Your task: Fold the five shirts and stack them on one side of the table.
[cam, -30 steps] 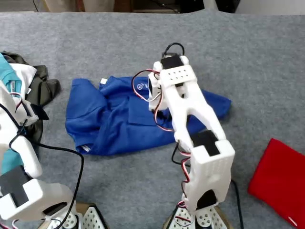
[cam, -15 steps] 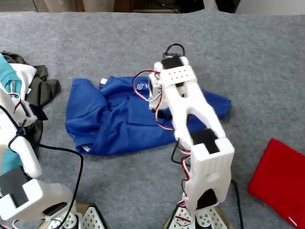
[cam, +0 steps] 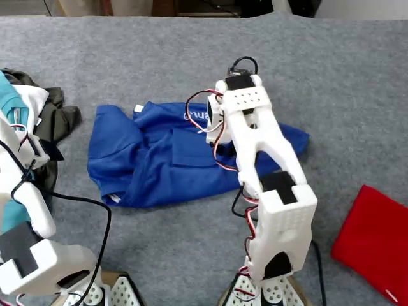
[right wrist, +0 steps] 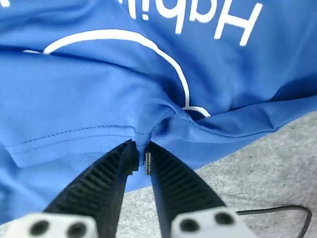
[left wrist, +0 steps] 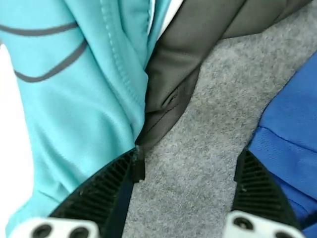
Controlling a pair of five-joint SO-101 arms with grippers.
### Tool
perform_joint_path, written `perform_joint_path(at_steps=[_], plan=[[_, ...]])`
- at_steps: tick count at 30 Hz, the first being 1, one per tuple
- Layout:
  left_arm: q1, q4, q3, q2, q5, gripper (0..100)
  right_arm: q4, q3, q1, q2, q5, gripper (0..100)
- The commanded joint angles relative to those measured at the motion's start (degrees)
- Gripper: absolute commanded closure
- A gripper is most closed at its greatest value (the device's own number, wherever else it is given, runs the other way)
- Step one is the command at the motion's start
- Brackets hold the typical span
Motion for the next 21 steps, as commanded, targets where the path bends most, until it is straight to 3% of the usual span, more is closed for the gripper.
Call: perform_joint_path(at_steps=[1,9,14,21], plan=[[-0.62,0.09,-0.44,-2.59,-0.26,70,-0.09,-0.75,0.92,-0.04,-0.35,99.3],[-0.7,0.09,-0.88,-2.68,-0.26,70,5.71,-3.3,1.01,-2.42,0.26,99.4],[-0.26,0.53,-5.54,-2.68,-0.18,70,12.04,-10.86,1.45,-12.7,7.65,99.4],[-0.18,1.93,-11.87,-2.68,0.0,70,12.31,-26.68,6.11,-30.2,41.32,99.3]])
